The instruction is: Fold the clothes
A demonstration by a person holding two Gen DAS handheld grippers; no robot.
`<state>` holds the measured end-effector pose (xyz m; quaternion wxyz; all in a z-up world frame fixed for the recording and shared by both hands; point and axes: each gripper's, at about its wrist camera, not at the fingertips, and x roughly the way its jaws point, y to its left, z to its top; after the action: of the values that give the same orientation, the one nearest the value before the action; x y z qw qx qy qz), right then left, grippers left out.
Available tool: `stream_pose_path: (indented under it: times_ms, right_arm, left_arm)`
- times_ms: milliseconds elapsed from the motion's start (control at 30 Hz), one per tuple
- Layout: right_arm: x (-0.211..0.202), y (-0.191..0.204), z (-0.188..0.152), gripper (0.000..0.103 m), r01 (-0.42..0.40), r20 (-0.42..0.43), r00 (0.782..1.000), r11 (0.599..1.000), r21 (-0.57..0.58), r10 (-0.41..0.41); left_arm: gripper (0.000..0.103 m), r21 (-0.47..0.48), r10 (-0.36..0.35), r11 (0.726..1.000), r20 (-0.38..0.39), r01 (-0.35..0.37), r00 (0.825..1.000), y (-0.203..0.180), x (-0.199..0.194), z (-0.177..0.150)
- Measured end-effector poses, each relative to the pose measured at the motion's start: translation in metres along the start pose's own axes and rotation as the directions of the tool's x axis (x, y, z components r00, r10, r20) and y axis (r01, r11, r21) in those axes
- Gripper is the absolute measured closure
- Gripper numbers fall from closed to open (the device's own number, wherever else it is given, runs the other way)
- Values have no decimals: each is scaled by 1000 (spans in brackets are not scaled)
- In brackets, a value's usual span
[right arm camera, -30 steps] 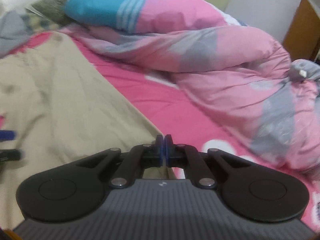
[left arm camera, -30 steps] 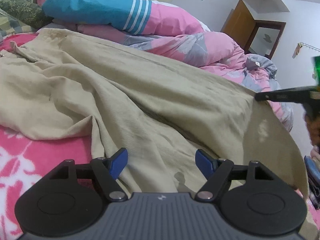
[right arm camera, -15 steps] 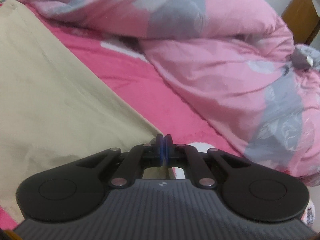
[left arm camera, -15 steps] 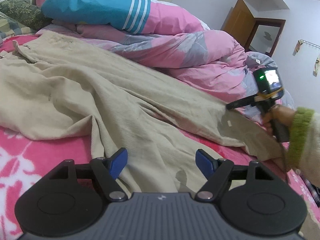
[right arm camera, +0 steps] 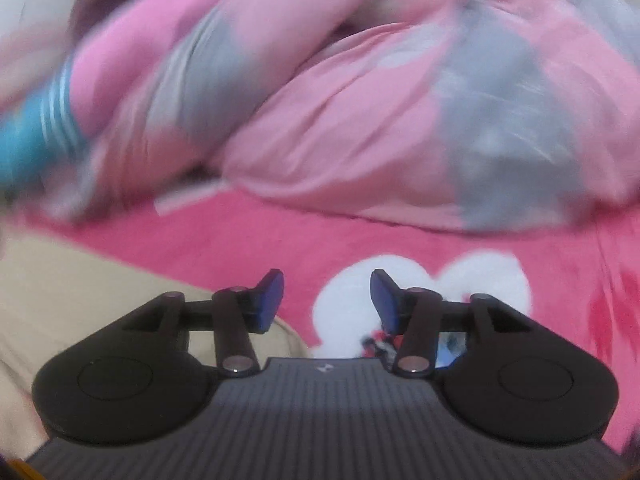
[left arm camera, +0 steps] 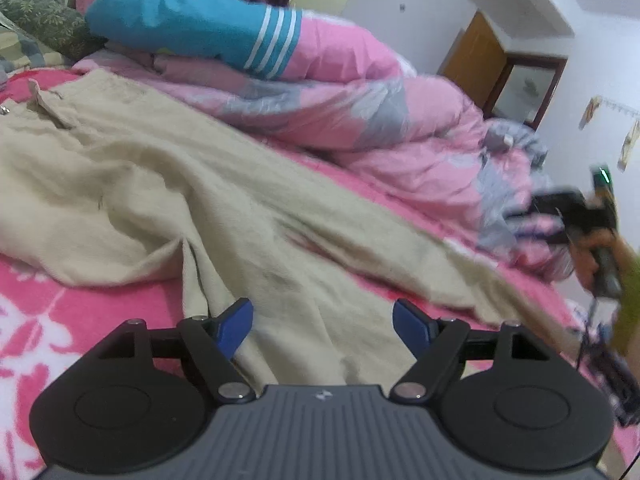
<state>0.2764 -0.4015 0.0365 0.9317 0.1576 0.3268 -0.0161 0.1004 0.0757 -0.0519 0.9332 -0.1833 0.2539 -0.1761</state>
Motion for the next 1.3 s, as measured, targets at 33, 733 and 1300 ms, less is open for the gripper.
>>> stream_pose_path:
  times_ms: [33,733,1300]
  right_arm:
    - [-14,-14,-3,53,-11,-13,1000,998,60,12]
    - [-28,-92,-111,52,-3,-237,970,973,229,59]
    - [-41,-39,-81,97,308,173,951,849,-430,-257]
  left_arm:
    - [22,8,-3,1000,10,3,1000,-5,-2,3]
    - [23,281,70,959,-165,-21,984,-93,153,17]
    - [22,253,56,967,-166,-13,985,-83,151,16]
